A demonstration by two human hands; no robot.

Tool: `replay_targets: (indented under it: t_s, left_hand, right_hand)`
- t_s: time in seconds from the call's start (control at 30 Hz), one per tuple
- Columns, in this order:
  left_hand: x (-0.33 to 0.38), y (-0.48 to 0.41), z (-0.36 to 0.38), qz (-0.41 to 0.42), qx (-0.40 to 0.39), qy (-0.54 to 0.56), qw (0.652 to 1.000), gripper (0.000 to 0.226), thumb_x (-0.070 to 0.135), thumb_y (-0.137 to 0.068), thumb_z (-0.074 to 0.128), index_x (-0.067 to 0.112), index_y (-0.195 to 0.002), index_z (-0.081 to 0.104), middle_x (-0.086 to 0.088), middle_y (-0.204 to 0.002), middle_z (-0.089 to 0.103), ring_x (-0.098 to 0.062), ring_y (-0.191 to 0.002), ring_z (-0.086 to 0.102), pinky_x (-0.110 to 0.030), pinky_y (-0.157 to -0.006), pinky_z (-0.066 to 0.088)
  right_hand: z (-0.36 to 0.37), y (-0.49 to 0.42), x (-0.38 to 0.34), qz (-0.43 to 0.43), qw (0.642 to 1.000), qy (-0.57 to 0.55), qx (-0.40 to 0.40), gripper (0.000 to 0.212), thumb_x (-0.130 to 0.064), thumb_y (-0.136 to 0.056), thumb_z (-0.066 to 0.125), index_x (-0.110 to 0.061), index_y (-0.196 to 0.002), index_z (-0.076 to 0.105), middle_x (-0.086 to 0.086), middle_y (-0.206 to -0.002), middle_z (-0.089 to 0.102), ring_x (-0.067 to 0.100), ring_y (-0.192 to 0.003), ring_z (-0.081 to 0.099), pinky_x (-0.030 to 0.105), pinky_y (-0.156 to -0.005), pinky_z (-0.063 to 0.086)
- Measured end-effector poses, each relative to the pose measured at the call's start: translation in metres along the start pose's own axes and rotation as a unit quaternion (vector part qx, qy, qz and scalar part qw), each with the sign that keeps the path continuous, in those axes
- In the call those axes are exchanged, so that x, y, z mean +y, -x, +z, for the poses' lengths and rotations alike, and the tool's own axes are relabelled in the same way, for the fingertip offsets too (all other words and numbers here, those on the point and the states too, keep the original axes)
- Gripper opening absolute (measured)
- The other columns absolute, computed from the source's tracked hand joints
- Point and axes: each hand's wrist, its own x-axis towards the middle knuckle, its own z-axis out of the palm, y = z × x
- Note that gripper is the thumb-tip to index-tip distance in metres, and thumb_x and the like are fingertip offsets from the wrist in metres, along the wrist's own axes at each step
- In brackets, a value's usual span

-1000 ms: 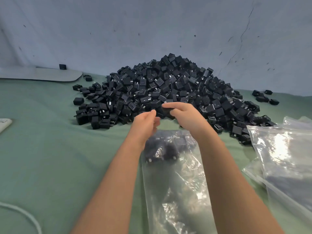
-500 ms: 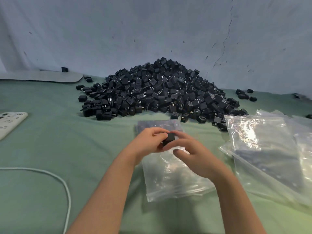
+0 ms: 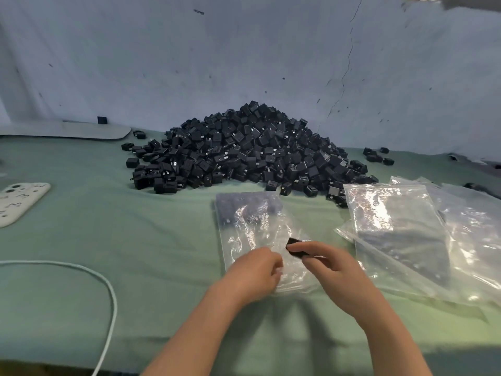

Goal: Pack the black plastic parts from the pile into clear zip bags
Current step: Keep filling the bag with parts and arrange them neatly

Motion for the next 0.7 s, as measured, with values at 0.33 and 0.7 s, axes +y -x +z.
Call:
replay_targets:
  t_s: [0.33,0.7]
  left_hand:
    - [0.010,-0.001,-0.026,0.008,0.121,0.077,0.990,0.010,0.022,-0.092,0.051,0.020,-0.093,0.060,0.001,-0.097,0.058,-0.019,-0.094,0.055,-0.031,-0.082,0.044]
    - [0.025,-0.001,-0.056,0.031,-0.033,0.013,0.999,0.019,0.040,-0.092,0.051,0.025,-0.094,0.061,0.008,-0.090,0.058,-0.012,-0.084,0.056,-0.028,-0.073,0.046]
  right_hand:
    - [0.040,-0.010,0.004,-0.018,0.944,0.331,0.008,0.034,-0.027,-0.093,0.043,-0.035,-0.120,0.061,-0.004,-0.121,0.050,0.020,-0.117,0.045,0.028,-0.097,0.038]
    - [0.076,-0.085,0.031,0.006,0.913,0.407,-0.034,0.035,-0.026,-0.091,0.053,-0.016,-0.125,0.056,0.010,-0.134,0.054,0.020,-0.129,0.044,0.019,-0.103,0.032]
